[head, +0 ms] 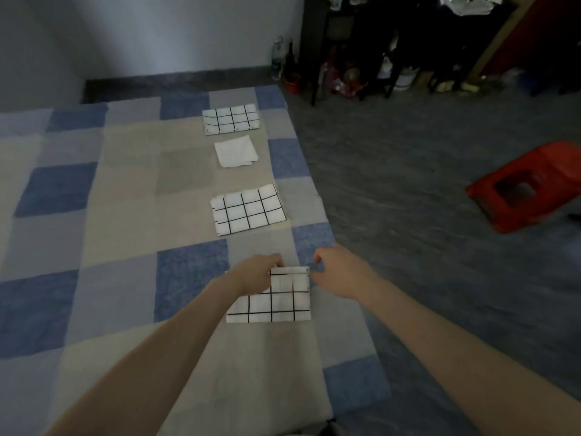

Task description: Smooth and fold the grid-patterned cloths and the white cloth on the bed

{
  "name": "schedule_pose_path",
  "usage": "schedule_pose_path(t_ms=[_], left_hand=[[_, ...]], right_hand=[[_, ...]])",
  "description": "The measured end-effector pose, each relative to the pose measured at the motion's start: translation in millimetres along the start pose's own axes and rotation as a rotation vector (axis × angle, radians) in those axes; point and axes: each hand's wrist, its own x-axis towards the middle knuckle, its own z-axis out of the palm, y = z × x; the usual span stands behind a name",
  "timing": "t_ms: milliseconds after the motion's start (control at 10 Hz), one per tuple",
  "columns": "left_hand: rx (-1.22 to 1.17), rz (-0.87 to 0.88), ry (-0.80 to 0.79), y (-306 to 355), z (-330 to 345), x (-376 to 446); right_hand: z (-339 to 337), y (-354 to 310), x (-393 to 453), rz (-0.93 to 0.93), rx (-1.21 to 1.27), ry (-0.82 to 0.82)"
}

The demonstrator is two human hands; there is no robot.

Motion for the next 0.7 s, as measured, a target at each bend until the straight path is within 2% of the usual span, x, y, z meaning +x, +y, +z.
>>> schedule_pose_path(t_ms=[200, 300, 400, 500, 600, 700], left_hand=[[0.173, 0.021, 0.114, -27, 2, 16], [0.182, 0.022, 0.157, -32, 6, 19], [0.281, 0.068, 0.337, -34, 13, 16], [0.411, 0.117, 0.41, -25, 17, 2], [0.529, 0.102, 0.234, -25, 33, -16], [0.538, 0.049, 0.182, -22, 35, -27]], right_hand=[[-4, -14, 5, 0.034, -0.022, 0.012], [-3, -19, 5, 0.037, -0.022, 0.026], [-2, -21, 5, 0.05, -0.028, 0.045], [-5, -25, -1, 0.055, -0.05, 0.063], [-5, -29, -10, 0.053, -0.06, 0.064], [-11, -34, -24, 0.018, -0.09, 0.083]])
